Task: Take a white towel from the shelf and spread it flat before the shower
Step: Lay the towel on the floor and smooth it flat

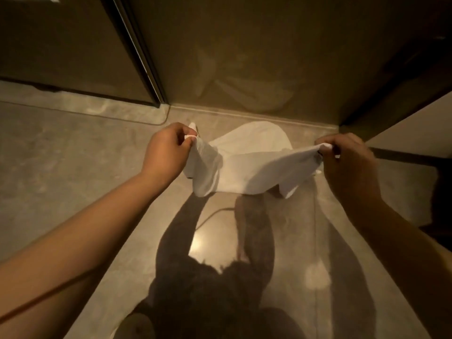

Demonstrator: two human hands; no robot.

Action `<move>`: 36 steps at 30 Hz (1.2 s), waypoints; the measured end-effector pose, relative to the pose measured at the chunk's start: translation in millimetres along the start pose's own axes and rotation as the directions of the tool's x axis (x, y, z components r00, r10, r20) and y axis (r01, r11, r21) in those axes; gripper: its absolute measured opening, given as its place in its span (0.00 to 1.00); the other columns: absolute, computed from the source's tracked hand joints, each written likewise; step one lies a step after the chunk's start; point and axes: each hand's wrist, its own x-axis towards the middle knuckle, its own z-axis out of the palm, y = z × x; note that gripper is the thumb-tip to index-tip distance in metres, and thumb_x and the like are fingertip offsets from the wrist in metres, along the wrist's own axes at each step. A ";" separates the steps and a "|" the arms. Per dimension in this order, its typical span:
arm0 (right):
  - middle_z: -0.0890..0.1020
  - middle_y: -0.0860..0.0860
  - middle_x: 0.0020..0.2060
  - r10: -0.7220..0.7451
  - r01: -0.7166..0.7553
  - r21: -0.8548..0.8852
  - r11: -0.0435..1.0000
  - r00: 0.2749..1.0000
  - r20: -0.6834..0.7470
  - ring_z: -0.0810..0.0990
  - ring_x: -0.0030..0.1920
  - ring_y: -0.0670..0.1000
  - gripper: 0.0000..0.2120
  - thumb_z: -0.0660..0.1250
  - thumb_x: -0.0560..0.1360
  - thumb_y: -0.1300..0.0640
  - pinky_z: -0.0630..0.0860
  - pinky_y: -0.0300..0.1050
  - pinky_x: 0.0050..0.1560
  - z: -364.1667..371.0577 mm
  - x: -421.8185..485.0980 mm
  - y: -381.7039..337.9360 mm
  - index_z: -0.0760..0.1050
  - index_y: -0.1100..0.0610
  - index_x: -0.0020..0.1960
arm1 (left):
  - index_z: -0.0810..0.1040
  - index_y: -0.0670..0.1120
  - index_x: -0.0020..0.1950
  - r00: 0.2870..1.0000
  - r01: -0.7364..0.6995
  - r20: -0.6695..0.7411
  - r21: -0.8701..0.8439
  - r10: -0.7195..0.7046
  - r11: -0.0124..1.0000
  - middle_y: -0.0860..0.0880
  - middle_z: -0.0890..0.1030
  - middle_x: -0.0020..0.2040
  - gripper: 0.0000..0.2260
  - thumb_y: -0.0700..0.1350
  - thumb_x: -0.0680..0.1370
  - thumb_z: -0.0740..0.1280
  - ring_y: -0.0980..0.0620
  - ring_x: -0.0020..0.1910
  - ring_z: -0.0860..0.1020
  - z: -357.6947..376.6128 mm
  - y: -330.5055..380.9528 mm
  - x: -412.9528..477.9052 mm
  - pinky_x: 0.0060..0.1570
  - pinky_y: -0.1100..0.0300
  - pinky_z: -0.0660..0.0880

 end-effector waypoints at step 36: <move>0.80 0.51 0.46 -0.109 0.121 0.016 0.993 0.830 0.547 0.78 0.45 0.51 0.06 0.66 0.73 0.52 0.73 0.44 0.46 185.5 -40.4 53.2 0.79 0.53 0.47 | 0.75 0.42 0.61 0.678 -0.719 0.492 0.290 0.545 0.632 0.43 0.75 0.62 0.18 0.53 0.78 0.63 0.43 0.60 0.72 147.6 -93.3 -30.4 0.57 0.53 0.66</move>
